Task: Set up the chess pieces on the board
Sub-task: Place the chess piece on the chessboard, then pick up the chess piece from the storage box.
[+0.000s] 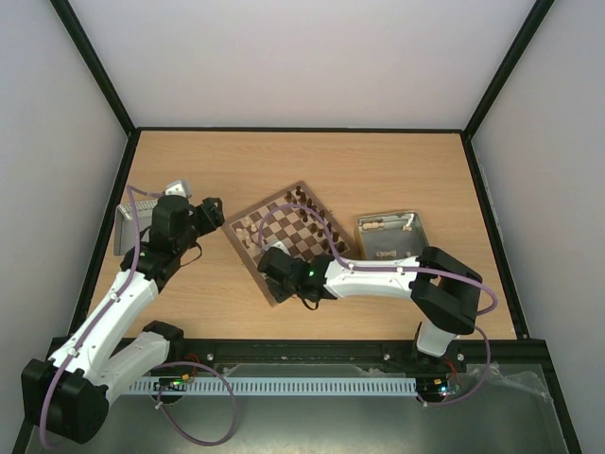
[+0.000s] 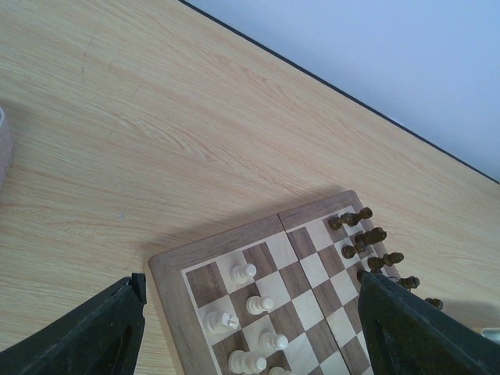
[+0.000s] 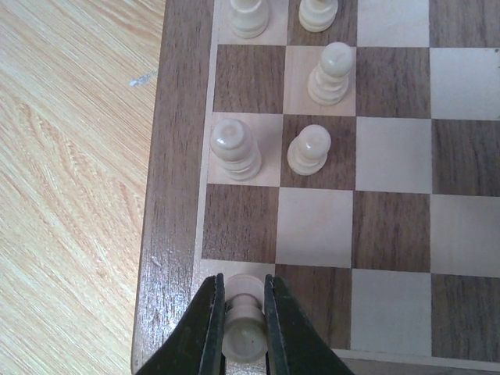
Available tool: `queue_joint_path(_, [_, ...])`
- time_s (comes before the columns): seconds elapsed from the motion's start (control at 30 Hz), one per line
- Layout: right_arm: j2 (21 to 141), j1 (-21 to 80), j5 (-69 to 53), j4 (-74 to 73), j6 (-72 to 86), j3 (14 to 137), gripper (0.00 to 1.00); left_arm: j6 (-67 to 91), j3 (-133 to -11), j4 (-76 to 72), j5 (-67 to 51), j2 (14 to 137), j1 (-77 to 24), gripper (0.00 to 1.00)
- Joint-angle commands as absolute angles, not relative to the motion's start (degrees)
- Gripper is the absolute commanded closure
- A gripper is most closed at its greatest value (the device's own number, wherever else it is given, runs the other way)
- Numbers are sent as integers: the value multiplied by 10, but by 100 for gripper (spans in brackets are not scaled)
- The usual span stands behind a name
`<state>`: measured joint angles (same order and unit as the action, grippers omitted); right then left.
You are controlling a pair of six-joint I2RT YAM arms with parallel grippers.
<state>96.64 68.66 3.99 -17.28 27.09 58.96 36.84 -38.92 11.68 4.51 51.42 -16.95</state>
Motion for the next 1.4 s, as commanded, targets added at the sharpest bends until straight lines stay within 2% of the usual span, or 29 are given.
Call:
queue_joint_path(0.0, [980,693,34,-166,259,586,95,369,-384,110,46,516,-165,23])
queue_joint_path(0.23, [996,695,23,-174,250,589,94,368,-383,111,45,517,-164,23])
queue_joint_path(0.37, [997,696,16,-180,244,591,90,367,-382,112,46,516,-164,23])
queue_joint_path(0.5, [987,696,18,-189,242,595,83,367,-383,112,45,515,-165,23])
queue_joint_path(0.7, [943,696,21,-190,246,606,61,368,-383,112,40,514,-165,23])
queue_joint_path(0.9, [876,680,85,-176,274,602,58,367,-385,113,41,510,-164,23])
queue_joint_path(1.17, [757,542,222,-171,393,531,60,366,-386,113,34,509,-164,23])
queue_joint_path(1.37, [712,370,214,-229,474,489,58,366,-385,109,27,510,-164,23])
